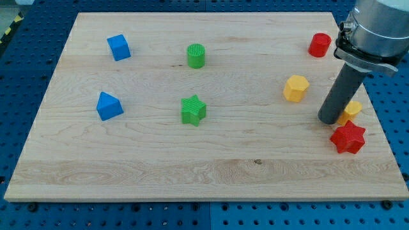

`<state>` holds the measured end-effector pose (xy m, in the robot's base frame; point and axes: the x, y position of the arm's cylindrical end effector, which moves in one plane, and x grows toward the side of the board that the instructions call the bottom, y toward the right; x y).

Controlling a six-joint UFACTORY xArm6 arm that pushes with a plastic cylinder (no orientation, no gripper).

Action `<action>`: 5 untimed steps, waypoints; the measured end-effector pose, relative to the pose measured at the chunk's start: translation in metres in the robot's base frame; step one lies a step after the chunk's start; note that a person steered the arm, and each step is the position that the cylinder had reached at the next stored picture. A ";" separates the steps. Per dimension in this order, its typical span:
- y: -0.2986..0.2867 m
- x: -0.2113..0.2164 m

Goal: Push the red star towards the bottom right of the board

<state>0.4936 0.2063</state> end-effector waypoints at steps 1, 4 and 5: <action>0.000 0.012; 0.000 0.027; 0.000 0.033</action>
